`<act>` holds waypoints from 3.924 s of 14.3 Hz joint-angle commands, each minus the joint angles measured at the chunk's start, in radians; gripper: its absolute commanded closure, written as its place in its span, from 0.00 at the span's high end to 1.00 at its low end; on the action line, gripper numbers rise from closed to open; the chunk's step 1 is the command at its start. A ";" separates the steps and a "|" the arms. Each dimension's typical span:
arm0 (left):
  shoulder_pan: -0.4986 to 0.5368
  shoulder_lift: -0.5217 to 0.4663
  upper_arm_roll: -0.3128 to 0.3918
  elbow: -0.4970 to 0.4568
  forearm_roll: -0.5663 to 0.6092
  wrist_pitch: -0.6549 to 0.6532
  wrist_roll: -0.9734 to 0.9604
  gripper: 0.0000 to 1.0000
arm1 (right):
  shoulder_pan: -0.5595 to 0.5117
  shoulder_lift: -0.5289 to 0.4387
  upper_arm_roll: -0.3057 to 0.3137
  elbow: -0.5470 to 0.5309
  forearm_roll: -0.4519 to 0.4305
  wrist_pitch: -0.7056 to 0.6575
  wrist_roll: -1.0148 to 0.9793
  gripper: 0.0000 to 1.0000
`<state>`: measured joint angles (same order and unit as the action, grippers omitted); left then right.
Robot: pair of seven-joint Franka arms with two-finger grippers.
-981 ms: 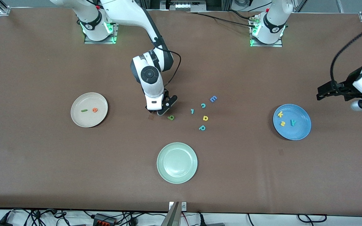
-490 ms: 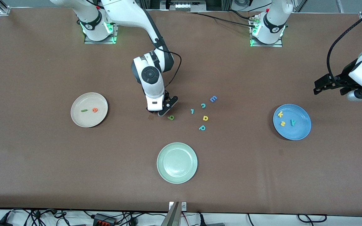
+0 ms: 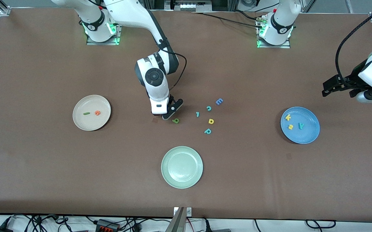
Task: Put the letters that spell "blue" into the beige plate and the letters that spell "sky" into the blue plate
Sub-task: 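Grasp the yellow u with the right gripper while the left gripper withdraws, then place the yellow u on the white plate with the right gripper, then reach to the letters and grasp the green q with the right gripper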
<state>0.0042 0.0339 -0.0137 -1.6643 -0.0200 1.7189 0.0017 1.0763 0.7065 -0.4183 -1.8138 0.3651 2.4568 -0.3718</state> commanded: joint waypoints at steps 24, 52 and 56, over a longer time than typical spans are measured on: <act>-0.010 0.003 -0.014 0.037 -0.006 -0.007 0.000 1.00 | -0.300 -0.160 -0.320 -0.233 0.018 -0.398 -0.049 1.00; -0.004 0.106 -0.003 0.147 0.081 -0.008 0.014 1.00 | -0.047 0.120 0.004 0.268 0.009 -0.115 -0.007 1.00; -0.004 0.106 -0.003 0.149 0.081 -0.008 0.014 1.00 | -0.038 0.140 0.012 0.271 0.015 -0.044 0.001 1.00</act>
<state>0.0003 0.1274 -0.0178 -1.5451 0.0423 1.7226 0.0020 1.0396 0.8311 -0.4121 -1.5692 0.3809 2.3939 -0.3629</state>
